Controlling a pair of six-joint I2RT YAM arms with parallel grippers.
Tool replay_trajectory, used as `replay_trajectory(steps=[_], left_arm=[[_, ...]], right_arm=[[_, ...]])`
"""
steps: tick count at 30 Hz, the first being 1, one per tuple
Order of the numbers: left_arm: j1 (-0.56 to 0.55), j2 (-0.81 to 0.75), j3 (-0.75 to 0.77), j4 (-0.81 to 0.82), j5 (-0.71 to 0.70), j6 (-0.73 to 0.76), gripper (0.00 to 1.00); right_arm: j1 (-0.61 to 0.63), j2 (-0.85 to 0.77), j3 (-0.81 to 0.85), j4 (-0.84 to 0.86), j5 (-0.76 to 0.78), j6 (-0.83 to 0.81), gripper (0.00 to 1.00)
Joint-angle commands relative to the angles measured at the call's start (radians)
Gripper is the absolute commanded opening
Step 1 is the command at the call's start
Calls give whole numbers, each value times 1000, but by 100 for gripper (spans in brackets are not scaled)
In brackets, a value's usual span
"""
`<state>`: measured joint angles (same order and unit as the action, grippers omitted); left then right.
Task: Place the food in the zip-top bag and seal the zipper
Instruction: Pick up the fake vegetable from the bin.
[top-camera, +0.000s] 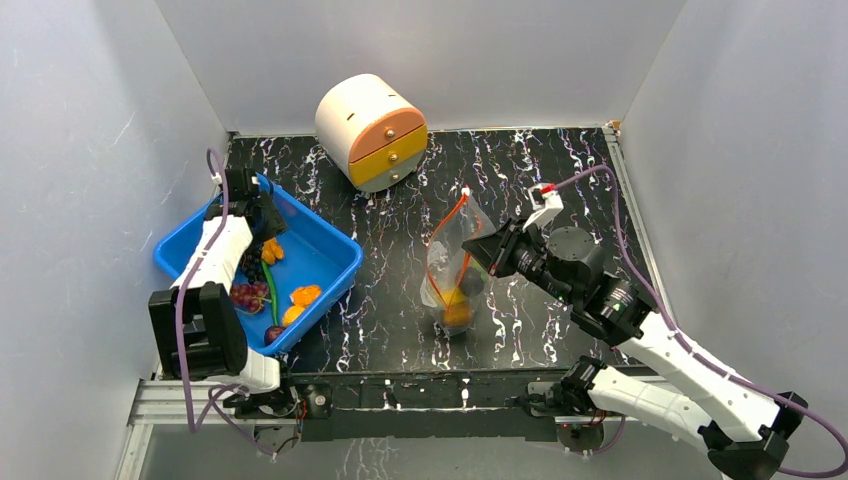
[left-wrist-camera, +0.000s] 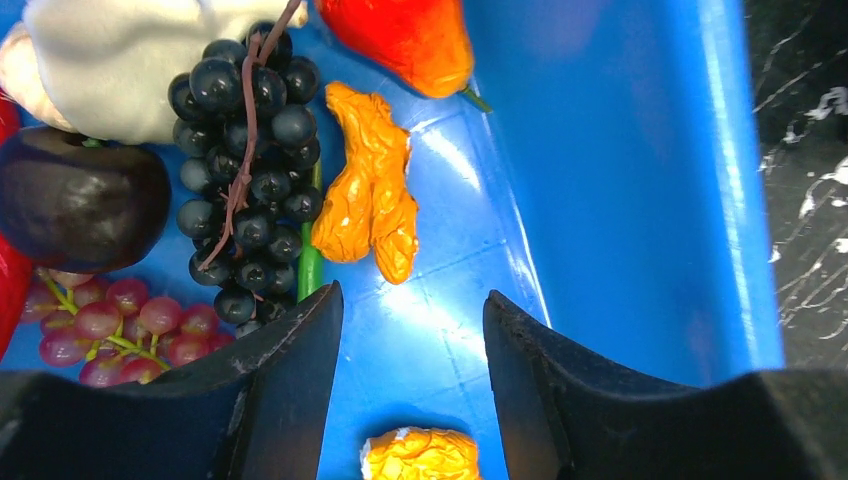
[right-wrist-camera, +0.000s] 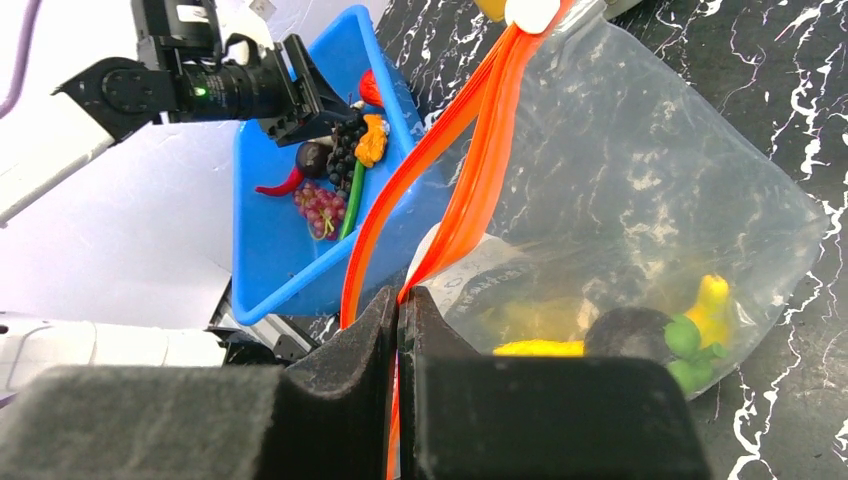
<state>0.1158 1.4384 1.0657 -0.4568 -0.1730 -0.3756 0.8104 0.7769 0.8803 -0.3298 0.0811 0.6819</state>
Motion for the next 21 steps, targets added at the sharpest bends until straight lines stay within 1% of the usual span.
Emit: replay_trajectory(steps=[1, 8, 13, 18, 21], left_arm=[[36, 19, -29, 44, 28, 17, 53], [55, 126, -40, 61, 51, 17, 55], [58, 162, -50, 82, 72, 17, 59], [61, 218, -37, 55, 36, 18, 69], [63, 250, -25, 51, 25, 23, 72]], right_arm=[[4, -30, -1, 50, 30, -1, 0], [4, -5, 9, 68, 13, -3, 0], [4, 1, 17, 64, 23, -14, 0], [4, -15, 1, 72, 20, 2, 0], [3, -23, -6, 71, 19, 8, 0]])
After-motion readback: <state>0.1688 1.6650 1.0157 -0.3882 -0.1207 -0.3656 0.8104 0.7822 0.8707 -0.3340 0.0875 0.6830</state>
